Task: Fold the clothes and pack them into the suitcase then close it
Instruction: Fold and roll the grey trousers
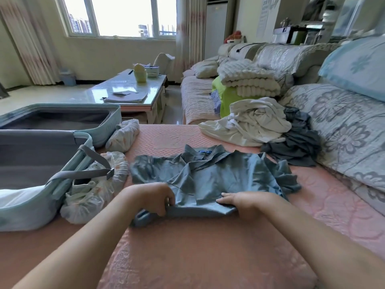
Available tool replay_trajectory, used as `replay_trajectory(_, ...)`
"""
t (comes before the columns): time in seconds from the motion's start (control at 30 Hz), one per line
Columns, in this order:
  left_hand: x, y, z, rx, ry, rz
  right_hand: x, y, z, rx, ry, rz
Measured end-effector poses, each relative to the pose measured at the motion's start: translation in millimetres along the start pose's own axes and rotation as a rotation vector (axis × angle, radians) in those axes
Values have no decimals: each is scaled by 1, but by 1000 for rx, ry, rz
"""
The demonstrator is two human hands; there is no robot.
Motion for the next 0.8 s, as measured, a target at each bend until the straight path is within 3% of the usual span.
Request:
replay_trajectory(0.13,-28,-24,-27,43,-244,337,-6,-34,17,-38,29,124)
replay_trajectory(0.17,-30,-26,-31,34,-335,318,-7,-35,22,-38,74,126)
replay_trajectory(0.23,-17,-20,-27,-15,-379,71,1,-31,35,-20,140,25)
replay_trajectory(0.3,-3,-10,-6,-18,-323,-199,16,-20,45,5,155,-162)
replay_trajectory(0.37,3,-4,15,-1,-181,-317,27,-3,58,36,135,-284)
replay_trajectory(0.47,-10,0,50,72,49,-275,35,28,78,63,58,-374)
replay_trajectory(0.63,-17,4,88,97,133,-272,38,74,87,80,-116,-422)
replay_trajectory(0.7,-9,6,90,88,230,-292,40,90,82,80,-91,-458)
replay_trajectory(0.8,4,8,99,208,237,-343,43,105,77,89,-38,-490)
Point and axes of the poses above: each hand's wrist, its own y-axis towards the middle knuckle, its own x-axis out of the back of the hand, z = x × y, the point moved 6 cm from there along y, towards the middle knuckle, and after that the axes turned 2 degrees about -z, right-handed, at the moved point
